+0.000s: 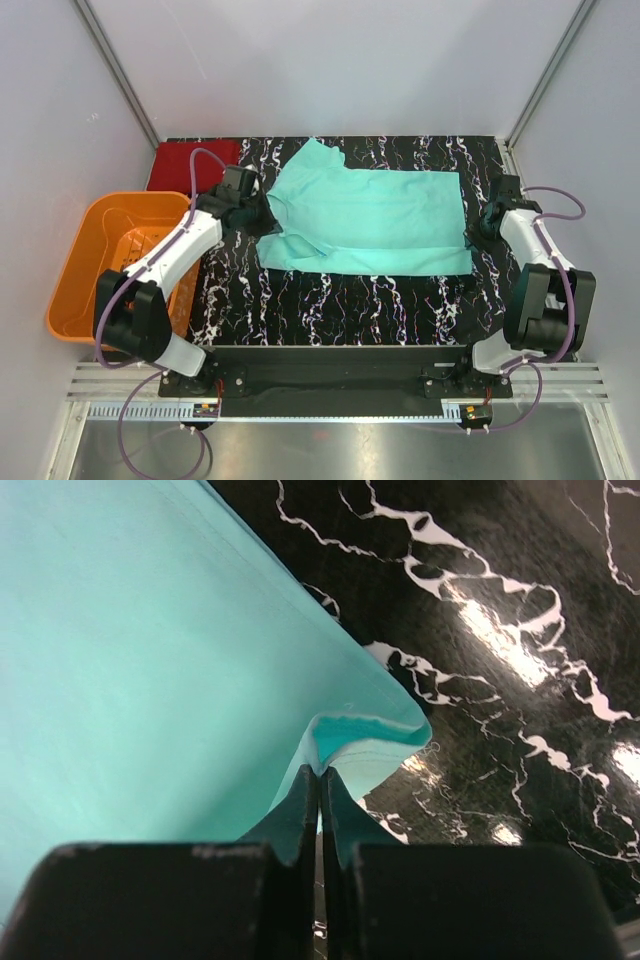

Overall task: Fold and stack the t-shirts
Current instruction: Fold the tshirt

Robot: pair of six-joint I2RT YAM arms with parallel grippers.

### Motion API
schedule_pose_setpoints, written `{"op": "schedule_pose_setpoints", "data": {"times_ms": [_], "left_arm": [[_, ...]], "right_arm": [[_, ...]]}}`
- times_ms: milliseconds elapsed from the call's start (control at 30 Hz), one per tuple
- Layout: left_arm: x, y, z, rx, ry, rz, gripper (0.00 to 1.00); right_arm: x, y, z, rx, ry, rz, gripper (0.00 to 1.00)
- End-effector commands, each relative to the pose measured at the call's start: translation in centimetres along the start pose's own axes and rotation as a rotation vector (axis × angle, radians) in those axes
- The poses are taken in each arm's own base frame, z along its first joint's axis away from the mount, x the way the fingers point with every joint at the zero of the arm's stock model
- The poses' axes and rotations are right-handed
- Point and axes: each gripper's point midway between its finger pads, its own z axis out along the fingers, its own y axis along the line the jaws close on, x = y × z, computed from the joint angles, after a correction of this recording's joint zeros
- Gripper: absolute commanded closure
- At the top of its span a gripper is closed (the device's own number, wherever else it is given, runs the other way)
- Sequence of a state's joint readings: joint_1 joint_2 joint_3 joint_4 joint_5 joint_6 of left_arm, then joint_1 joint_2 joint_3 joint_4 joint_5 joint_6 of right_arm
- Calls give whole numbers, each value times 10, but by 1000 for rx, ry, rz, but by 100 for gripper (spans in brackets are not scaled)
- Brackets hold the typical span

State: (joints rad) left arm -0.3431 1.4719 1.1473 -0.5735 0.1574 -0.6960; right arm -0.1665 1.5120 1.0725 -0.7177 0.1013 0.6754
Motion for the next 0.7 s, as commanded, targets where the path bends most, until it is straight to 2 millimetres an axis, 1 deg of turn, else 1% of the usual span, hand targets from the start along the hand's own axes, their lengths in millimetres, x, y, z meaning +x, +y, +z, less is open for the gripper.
{"op": "schedule_pose_setpoints", "data": {"times_ms": [0,67,100,167,200,267,367,467,567,667], "left_arm": [[-30,-29,-5,83,-63,31,100],[-36,-30,-4,76,-73,32,100],[-40,-31,-1,69,-71,32,100],[-45,-30,1,61,-77,29,100],[-47,-30,4,57,-76,29,100],[-53,-29,10,46,-78,30,100],[-56,-28,20,36,-58,31,100],[-58,-26,30,28,-42,22,100],[-64,-25,36,20,-42,15,100],[-71,-23,38,16,-53,3,100]], "right_arm": [[-23,21,-4,-54,-45,-22,100],[-28,26,-3,-64,-46,-21,100],[-26,26,3,-55,-32,-21,100],[-29,29,6,-58,-31,-22,100],[-28,29,11,-49,-23,-25,100],[-30,32,15,-49,-19,-27,100],[-30,34,24,-40,-6,-28,100],[-33,38,27,-48,-5,-26,100],[-36,41,29,-45,-7,-28,100],[-42,42,29,-43,-19,-24,100]]}}
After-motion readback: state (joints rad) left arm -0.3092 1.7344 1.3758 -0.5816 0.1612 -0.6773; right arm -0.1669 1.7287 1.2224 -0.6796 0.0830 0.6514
